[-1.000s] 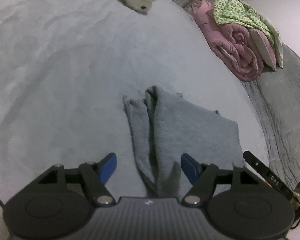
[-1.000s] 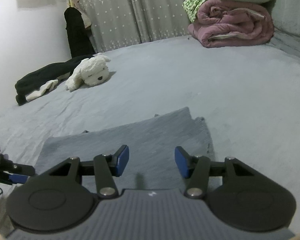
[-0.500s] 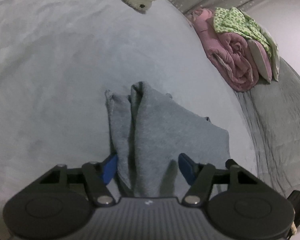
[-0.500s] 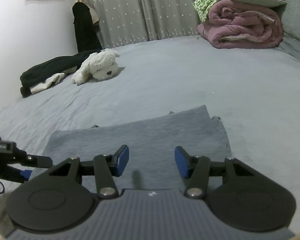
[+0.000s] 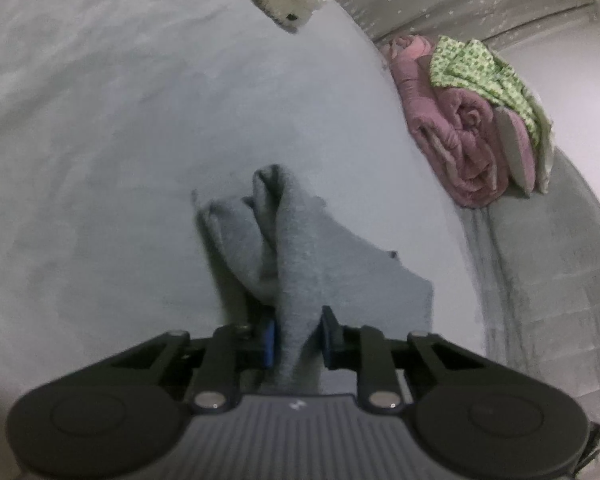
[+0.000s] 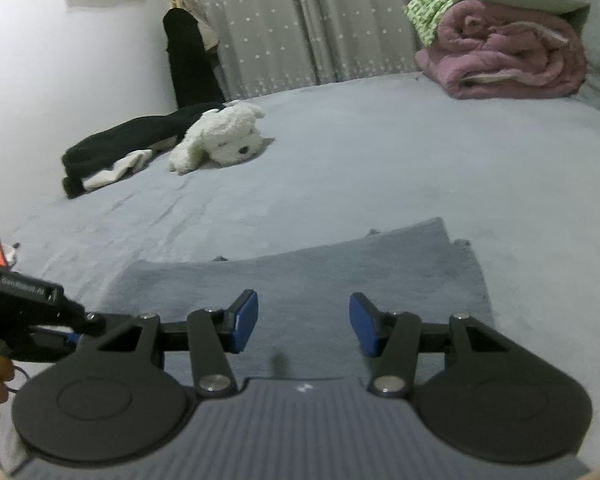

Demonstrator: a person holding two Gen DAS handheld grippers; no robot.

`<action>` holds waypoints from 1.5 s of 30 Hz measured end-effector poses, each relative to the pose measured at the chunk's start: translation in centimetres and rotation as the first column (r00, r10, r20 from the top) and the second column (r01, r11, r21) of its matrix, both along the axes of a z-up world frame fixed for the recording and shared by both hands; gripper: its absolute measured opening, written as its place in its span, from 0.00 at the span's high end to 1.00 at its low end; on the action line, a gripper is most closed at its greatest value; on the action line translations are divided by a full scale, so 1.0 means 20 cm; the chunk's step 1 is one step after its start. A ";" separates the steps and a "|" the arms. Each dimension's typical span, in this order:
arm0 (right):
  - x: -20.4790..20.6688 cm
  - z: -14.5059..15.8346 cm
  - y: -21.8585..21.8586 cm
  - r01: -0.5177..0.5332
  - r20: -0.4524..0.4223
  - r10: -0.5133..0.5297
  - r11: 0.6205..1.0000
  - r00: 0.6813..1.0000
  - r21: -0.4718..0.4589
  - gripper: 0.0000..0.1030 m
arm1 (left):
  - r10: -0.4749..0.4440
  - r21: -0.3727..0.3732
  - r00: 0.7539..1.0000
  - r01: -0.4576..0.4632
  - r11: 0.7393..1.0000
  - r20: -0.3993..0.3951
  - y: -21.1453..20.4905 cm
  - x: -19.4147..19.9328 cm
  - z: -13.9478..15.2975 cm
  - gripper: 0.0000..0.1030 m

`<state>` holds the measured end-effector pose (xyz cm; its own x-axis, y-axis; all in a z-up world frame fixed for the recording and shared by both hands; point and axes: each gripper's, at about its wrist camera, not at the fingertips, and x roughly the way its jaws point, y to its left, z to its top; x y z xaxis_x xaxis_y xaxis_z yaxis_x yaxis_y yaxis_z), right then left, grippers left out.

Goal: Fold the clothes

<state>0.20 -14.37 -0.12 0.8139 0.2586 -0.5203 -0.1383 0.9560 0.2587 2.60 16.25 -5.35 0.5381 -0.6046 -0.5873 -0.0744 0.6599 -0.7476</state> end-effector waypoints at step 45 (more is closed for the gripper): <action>-0.07 -0.19 -0.72 0.318 -0.347 -0.064 0.578 0.936 0.752 0.46 | -0.260 -0.148 0.921 0.311 0.939 0.289 -0.77 0.07 -0.05 0.37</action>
<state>-1.17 -28.72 -3.95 0.7644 0.5210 -0.3797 0.2138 0.3508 0.9117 4.00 0.91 -6.44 0.4442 -0.8405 -0.3103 0.3107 0.4693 -0.8266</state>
